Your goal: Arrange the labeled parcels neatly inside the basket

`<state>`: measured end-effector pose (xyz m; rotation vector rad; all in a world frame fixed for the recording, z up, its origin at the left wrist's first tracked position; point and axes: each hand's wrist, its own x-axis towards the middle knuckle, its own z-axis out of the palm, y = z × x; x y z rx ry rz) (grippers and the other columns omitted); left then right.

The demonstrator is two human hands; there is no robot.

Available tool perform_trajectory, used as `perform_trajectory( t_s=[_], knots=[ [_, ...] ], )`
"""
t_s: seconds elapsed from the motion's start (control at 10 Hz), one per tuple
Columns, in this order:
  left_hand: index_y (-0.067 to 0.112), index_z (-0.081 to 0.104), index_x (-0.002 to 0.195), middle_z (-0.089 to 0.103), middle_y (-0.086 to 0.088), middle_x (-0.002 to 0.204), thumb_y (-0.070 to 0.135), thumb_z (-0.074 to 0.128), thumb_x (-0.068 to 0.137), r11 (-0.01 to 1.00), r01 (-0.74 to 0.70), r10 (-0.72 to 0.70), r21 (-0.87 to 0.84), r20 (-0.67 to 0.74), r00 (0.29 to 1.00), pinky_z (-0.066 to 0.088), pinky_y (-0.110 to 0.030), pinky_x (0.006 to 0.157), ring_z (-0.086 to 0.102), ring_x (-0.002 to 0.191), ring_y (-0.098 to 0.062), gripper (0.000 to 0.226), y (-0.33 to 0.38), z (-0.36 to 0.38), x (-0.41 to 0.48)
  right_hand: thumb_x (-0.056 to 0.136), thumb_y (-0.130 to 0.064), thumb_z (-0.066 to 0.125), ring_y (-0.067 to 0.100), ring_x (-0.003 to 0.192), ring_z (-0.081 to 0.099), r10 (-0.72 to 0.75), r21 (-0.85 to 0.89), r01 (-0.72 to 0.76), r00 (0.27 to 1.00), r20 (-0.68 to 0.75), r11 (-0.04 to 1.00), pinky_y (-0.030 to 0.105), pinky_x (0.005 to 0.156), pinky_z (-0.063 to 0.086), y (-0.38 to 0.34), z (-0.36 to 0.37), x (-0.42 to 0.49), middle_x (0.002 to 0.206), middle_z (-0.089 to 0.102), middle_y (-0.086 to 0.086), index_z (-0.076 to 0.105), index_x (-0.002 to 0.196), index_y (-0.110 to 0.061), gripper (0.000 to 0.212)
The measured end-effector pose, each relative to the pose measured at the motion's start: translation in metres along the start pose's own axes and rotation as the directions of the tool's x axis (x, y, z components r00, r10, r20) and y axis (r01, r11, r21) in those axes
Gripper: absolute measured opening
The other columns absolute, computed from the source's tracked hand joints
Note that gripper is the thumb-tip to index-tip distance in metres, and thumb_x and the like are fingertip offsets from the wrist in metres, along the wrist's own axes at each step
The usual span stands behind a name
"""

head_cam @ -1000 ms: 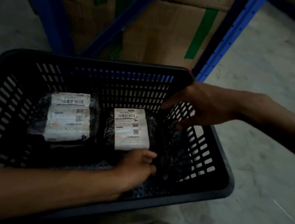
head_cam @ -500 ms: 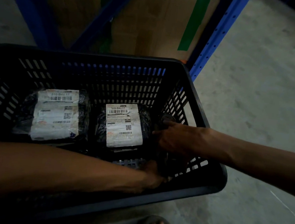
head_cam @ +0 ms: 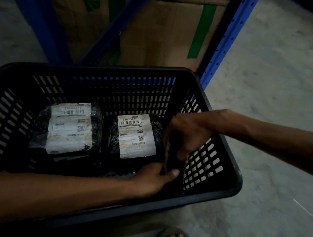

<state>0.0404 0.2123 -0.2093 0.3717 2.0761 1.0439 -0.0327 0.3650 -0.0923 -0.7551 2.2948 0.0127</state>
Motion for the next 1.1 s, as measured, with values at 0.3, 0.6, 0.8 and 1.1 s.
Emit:
perform_trajectory(
  t_s=[0.3,0.6,0.8,1.1],
  knots=[
    [0.029,0.075,0.114,0.079,-0.001,0.111,0.07,0.059,0.071,0.583,-0.182,-0.134,-0.792,-0.314,0.94,0.058,-0.043,0.089,0.074,0.104,-0.027,0.062,0.019,-0.128,-0.068,0.064,-0.065,0.069,0.026,0.072,0.073,0.397,0.997,0.051,0.915,-0.07,0.059,0.036,0.076,0.059,0.02,-0.031,0.032,0.083,0.077,0.007,0.076,0.079,-0.019,0.049],
    [0.003,0.067,0.119,0.071,-0.018,0.119,0.039,0.062,0.09,0.793,-0.11,-0.304,-0.599,-0.546,0.781,0.053,-0.052,0.1,0.068,0.109,-0.036,0.046,0.021,-0.155,-0.026,0.068,-0.027,0.087,0.03,0.09,0.075,0.585,0.985,0.173,0.797,-0.147,0.012,0.047,0.08,0.062,-0.016,-0.012,0.065,0.108,0.075,0.017,0.068,0.114,0.0,0.057],
    [0.004,0.053,0.136,0.065,-0.009,0.112,0.039,0.047,0.098,0.893,0.093,-0.321,-0.441,-0.477,0.818,0.048,-0.028,0.08,0.063,0.1,-0.024,0.053,0.009,-0.139,0.01,0.084,-0.024,0.074,0.023,0.09,0.075,0.592,0.97,0.127,0.773,-0.228,0.207,0.036,0.08,0.061,-0.003,0.013,0.087,0.106,0.074,0.018,0.071,0.103,-0.002,0.029],
    [0.012,0.004,0.16,0.023,-0.008,0.165,0.038,0.049,0.096,0.897,0.126,-0.337,-0.423,-0.471,0.815,0.032,-0.035,0.12,0.032,0.149,-0.028,0.083,-0.014,-0.117,0.024,0.092,-0.047,0.057,0.021,0.121,0.058,0.634,0.821,-0.078,0.678,-0.373,0.566,0.019,0.097,0.044,0.011,0.015,0.108,0.138,0.057,0.008,0.019,0.153,-0.008,0.082]
  ],
)
